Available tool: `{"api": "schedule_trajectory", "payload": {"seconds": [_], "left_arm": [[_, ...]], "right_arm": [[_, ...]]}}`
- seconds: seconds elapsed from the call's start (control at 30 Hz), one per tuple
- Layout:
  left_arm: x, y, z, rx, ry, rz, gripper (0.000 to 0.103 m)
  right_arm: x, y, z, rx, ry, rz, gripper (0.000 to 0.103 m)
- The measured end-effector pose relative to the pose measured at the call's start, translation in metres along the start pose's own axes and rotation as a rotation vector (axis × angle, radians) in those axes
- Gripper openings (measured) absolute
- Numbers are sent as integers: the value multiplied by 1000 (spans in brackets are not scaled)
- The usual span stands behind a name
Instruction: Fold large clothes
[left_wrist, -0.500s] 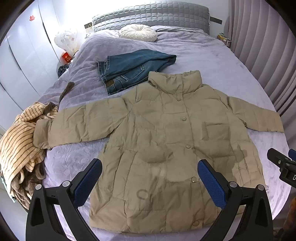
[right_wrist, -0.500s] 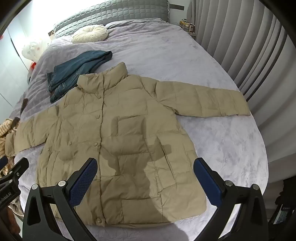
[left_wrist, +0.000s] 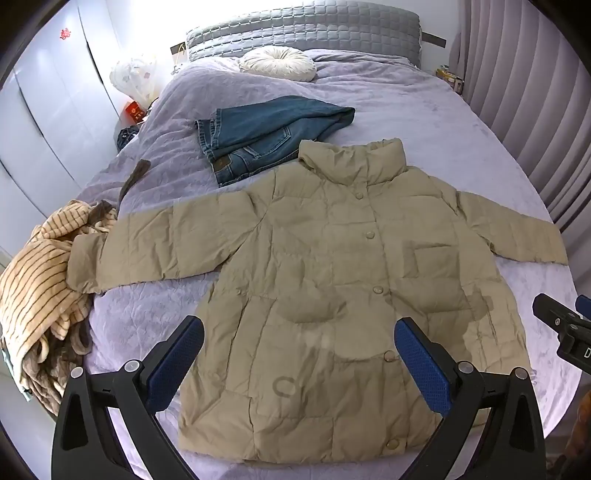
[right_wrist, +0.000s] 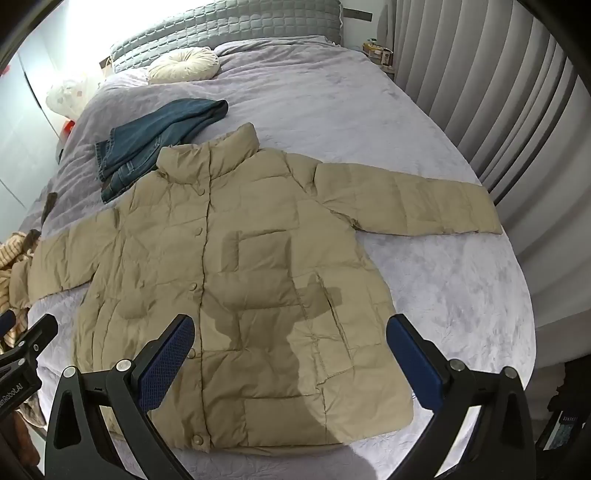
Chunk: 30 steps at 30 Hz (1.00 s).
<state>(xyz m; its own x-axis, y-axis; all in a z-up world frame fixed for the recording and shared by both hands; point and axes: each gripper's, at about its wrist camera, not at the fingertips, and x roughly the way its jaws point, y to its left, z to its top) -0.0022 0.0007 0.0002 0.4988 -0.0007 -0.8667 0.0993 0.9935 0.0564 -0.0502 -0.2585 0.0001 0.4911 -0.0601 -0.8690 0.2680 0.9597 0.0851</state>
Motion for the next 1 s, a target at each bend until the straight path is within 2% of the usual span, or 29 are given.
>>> {"api": "schedule_trajectory", "payload": {"seconds": [1.0], "left_arm": [[4,6,-14,-1,7,5,103]], "right_arm": [[0,7,-2,-9,7,1,103]]}}
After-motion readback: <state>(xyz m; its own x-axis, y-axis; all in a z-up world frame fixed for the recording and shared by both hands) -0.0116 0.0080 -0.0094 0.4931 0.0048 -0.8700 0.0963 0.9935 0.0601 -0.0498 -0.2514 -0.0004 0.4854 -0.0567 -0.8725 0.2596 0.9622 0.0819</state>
